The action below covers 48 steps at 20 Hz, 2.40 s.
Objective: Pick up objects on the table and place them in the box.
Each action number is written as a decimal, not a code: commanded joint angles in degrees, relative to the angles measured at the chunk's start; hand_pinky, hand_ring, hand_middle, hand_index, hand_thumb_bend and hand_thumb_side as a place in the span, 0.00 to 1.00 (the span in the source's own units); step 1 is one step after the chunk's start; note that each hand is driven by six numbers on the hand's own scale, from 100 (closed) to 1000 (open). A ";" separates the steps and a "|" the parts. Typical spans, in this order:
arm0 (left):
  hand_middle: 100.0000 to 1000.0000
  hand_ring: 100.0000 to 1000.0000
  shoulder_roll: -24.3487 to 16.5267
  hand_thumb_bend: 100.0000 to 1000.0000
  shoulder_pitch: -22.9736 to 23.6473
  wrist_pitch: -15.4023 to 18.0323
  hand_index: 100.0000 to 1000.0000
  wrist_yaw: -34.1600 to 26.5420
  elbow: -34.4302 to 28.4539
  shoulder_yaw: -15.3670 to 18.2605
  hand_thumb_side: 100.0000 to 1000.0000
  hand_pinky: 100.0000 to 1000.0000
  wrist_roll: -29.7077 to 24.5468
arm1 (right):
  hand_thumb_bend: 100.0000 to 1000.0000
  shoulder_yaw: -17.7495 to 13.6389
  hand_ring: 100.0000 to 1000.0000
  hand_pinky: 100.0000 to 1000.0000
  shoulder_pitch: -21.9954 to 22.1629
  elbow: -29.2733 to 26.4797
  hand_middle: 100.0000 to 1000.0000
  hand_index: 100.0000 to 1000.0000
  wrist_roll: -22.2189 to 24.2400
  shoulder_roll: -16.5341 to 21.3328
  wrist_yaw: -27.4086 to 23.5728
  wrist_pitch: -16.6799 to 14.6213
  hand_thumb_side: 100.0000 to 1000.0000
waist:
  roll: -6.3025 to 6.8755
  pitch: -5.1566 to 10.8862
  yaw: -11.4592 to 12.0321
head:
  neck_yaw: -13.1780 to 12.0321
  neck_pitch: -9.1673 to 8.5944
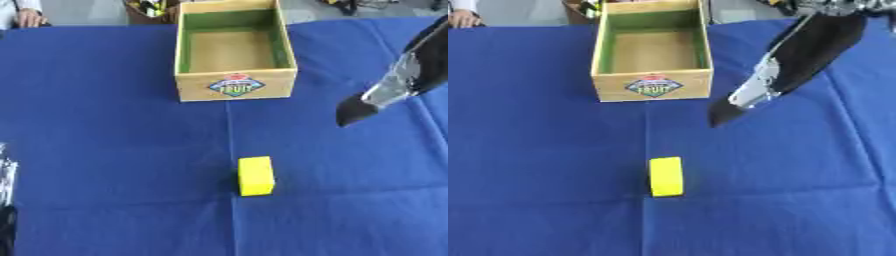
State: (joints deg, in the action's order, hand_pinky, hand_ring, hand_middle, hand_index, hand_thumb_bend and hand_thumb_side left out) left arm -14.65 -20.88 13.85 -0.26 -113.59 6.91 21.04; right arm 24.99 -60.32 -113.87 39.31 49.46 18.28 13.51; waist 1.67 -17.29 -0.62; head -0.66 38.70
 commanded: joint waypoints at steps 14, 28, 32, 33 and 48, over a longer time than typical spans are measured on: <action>0.53 0.48 -0.75 0.22 -0.56 -0.04 0.76 -0.08 -1.01 -0.10 1.00 0.39 0.04 | 0.89 1.14 0.81 0.75 -0.86 -0.72 0.65 0.87 6.97 -6.32 5.46 3.30 0.48 | -0.12 0.71 0.20 | -0.01 -0.27; 0.53 0.48 -0.53 0.22 -0.76 0.00 0.75 -0.19 -1.01 -0.21 1.00 0.39 -0.10 | 0.83 4.23 0.80 0.74 3.30 3.07 0.64 0.85 8.15 -11.68 14.27 1.24 0.50 | -0.17 0.46 0.34 | 0.25 -0.41; 0.53 0.48 -0.40 0.22 -0.78 0.03 0.75 -0.24 -1.01 -0.20 1.00 0.39 -0.08 | 0.83 4.53 0.80 0.74 4.96 5.09 0.63 0.85 6.60 -13.35 17.76 -0.66 0.50 | -0.18 0.31 0.30 | 0.23 -0.40; 0.53 0.48 -0.37 0.22 -0.80 0.03 0.75 -0.24 -1.01 -0.20 1.00 0.39 -0.10 | 0.83 4.62 0.80 0.74 5.40 5.51 0.63 0.85 6.26 -13.73 18.49 -1.13 0.50 | -0.19 0.27 0.28 | 0.23 -0.41; 0.53 0.48 -0.16 0.22 -1.18 0.00 0.75 -0.27 -1.01 -0.32 1.00 0.39 -0.27 | 0.82 6.51 0.79 0.73 10.49 10.41 0.59 0.81 3.84 -18.28 25.67 -6.64 0.47 | -0.24 -0.19 0.43 | 0.18 -0.48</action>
State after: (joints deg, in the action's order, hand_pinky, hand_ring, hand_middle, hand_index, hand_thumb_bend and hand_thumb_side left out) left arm -14.07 -21.33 13.85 -0.44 -113.59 6.62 20.99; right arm 31.83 -49.17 -103.28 43.33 30.91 43.26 7.31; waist 1.45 -18.41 -0.22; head -0.44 38.66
